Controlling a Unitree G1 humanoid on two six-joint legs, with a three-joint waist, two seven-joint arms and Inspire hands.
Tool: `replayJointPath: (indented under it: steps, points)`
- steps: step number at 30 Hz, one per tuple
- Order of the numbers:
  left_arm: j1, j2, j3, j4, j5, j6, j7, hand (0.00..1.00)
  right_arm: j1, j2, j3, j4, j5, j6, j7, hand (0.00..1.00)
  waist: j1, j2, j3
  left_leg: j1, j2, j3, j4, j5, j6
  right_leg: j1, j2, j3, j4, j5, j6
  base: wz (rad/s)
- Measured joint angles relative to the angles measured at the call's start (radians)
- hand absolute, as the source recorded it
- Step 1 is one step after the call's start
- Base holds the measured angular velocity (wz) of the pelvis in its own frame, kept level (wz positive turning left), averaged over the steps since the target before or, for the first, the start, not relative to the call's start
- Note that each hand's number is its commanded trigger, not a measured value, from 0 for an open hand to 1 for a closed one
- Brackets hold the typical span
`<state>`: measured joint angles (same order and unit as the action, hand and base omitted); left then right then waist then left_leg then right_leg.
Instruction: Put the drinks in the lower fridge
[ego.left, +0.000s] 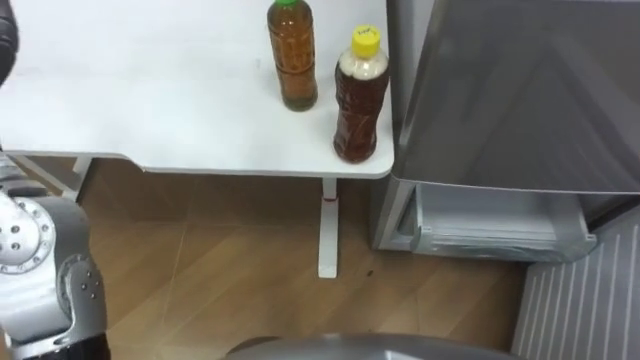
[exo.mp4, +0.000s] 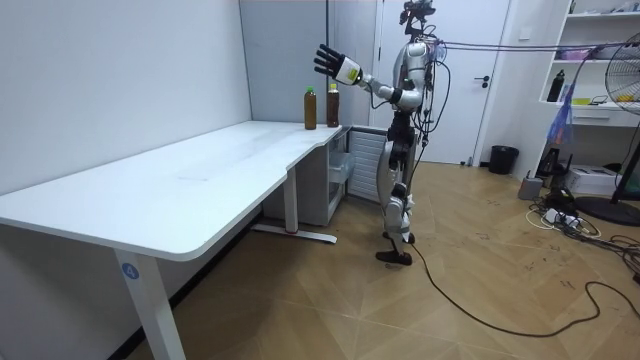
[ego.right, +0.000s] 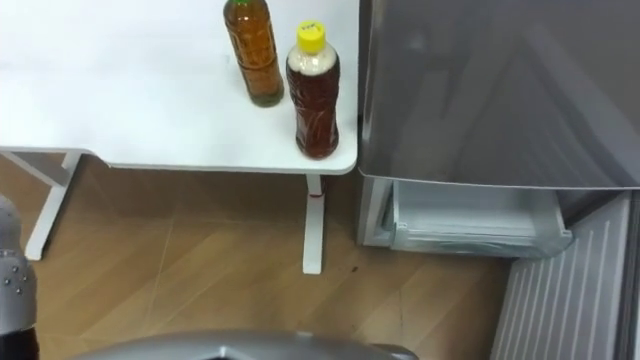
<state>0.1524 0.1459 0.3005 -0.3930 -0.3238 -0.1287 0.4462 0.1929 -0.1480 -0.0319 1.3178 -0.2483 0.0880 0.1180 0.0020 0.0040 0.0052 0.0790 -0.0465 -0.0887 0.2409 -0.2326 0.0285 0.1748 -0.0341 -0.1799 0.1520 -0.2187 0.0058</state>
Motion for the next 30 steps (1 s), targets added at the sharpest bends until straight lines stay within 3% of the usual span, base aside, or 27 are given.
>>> replayJointPath:
  steps: [6, 12, 16, 21, 27, 30]
  points:
    - [-0.043, 0.005, -0.03, 0.0, 0.0, 0.025, -0.19, 0.0, -0.032, 0.0, -0.007, 0.008, -0.058, -0.001, 0.006, 0.0, -0.027, -0.004, 0.0022, -0.001, 0.001, 0.006, -0.004, 0.0, 0.0, 0.0, 0.001, 0.007, 0.003, 0.0, 0.0, -0.02]
    - [-0.084, 0.016, -0.087, 0.0, -0.029, 0.051, -0.314, 0.0, -0.04, -0.006, -0.007, 0.023, -0.077, 0.002, 0.037, 0.0, -0.045, -0.003, 0.0046, -0.008, 0.002, 0.007, -0.005, 0.0, 0.0, -0.002, 0.002, 0.014, 0.004, 0.001, -0.001, 0.0]
    - [-0.084, 0.028, -0.124, 0.001, -0.038, 0.077, -0.409, 0.0, -0.047, -0.006, -0.009, 0.024, -0.109, 0.003, 0.051, 0.0, -0.058, 0.009, 0.0089, -0.006, 0.002, 0.01, -0.006, 0.0, 0.0, -0.015, 0.001, 0.018, 0.006, 0.001, -0.001, -0.03]
    - [-0.084, 0.033, -0.166, 0.003, -0.084, 0.113, -0.498, 0.0, -0.055, -0.007, -0.009, 0.023, -0.107, 0.012, 0.067, 0.0, -0.081, 0.017, 0.0112, 0.0, 0.003, 0.01, -0.006, 0.0, 0.0, -0.014, 0.002, 0.04, 0.007, 0.001, -0.001, -0.05]
    - [-0.095, 0.034, -0.192, 0.002, -0.117, 0.173, -0.574, 0.0, -0.055, -0.008, -0.01, 0.02, -0.111, 0.046, 0.059, 0.0, -0.104, 0.021, 0.0081, 0.001, 0.004, 0.014, -0.005, 0.0, 0.0, -0.018, 0.003, 0.043, 0.018, 0.0, 0.0, -0.02]
    - [-0.1, 0.035, -0.206, 0.002, -0.116, 0.178, -0.609, 0.0, -0.055, -0.008, -0.01, 0.021, -0.116, 0.058, 0.058, 0.0, -0.107, 0.017, 0.0099, 0.001, 0.004, 0.018, -0.004, 0.0, 0.001, -0.018, 0.004, 0.049, 0.019, 0.0, 0.0, -0.04]
